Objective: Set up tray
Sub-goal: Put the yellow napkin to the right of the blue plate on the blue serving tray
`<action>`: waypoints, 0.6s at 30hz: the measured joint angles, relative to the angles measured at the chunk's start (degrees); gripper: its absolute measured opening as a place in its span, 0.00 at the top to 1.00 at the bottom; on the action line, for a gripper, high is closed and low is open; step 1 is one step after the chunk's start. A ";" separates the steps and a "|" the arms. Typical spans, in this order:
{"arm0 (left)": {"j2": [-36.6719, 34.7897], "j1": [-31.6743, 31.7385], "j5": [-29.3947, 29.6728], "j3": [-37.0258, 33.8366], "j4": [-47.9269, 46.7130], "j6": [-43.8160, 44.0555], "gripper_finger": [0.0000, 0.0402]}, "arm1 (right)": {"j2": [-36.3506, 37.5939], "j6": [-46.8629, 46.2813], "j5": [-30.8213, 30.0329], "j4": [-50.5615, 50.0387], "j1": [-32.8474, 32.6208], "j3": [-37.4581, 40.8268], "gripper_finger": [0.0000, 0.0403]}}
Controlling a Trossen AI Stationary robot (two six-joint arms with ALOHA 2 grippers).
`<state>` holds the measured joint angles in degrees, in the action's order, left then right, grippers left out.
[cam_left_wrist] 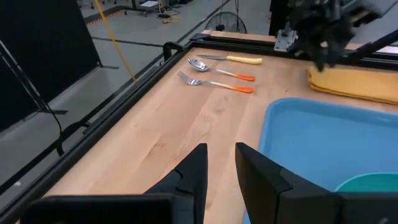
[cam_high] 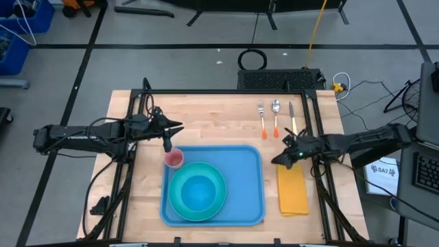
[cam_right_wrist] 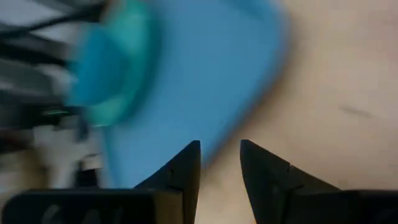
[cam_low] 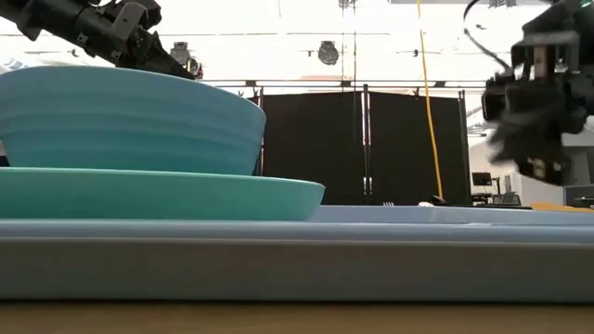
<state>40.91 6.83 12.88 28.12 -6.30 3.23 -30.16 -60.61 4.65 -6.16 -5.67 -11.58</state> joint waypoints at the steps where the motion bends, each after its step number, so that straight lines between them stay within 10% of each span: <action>1: 0.00 0.00 0.02 0.00 0.00 -0.04 0.78 | -0.54 0.24 0.17 6.72 -0.94 1.15 0.76; 7: 0.00 -0.04 -0.04 0.00 0.00 -0.28 0.78 | -3.46 0.02 1.43 20.84 -7.46 -2.22 0.79; 18: 0.00 1.33 0.03 0.00 -1.37 -0.12 0.78 | -21.71 -24.28 5.17 -20.71 -28.28 -26.63 0.86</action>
<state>40.91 8.16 12.92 28.12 -7.67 3.11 -51.88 -84.90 9.81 -26.87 -33.96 -38.22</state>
